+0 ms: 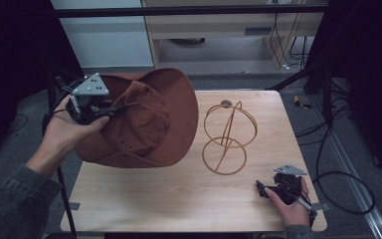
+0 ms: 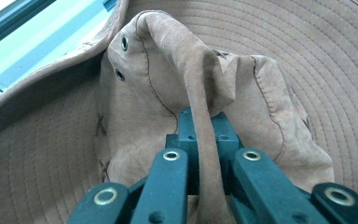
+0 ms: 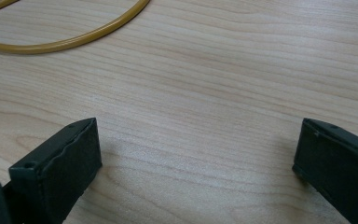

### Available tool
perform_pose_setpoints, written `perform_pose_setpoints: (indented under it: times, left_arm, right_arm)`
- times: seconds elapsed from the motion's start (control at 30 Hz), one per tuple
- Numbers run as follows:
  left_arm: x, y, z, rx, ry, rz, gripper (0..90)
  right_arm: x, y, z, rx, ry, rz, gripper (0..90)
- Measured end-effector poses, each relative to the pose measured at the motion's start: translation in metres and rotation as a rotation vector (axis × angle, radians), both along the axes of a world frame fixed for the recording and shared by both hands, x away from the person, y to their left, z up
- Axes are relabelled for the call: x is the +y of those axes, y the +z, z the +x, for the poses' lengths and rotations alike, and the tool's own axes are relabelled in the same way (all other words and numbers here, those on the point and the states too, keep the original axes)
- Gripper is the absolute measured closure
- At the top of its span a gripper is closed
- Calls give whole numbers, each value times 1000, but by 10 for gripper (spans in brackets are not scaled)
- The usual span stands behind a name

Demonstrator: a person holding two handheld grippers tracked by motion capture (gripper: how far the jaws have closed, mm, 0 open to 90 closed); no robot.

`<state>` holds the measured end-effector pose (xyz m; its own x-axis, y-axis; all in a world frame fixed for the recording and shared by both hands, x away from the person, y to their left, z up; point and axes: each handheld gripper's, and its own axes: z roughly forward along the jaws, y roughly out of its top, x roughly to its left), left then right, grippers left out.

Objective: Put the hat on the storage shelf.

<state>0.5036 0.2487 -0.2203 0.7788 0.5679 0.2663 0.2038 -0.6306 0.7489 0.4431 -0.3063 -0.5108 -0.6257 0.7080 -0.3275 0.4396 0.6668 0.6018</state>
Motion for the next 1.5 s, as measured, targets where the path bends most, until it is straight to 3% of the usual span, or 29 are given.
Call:
perform_pose_setpoints:
  times: [0.4,0.8,1.2,1.5]
  left_arm:
    - [-10,12,1,-14,-13,-26,857]
    - [-22,30,1,-35,-38,-25,857]
    - [-48,37,4,-31,-87,-4,859]
    - [-66,42,4,-35,-119,-22,863]
  right_arm:
    - [-7,0,3,5,5,13,10]
    - [-9,0,3,3,5,9,17]
    - [-9,0,3,3,1,8,17]
    - [-9,0,3,3,1,7,17]
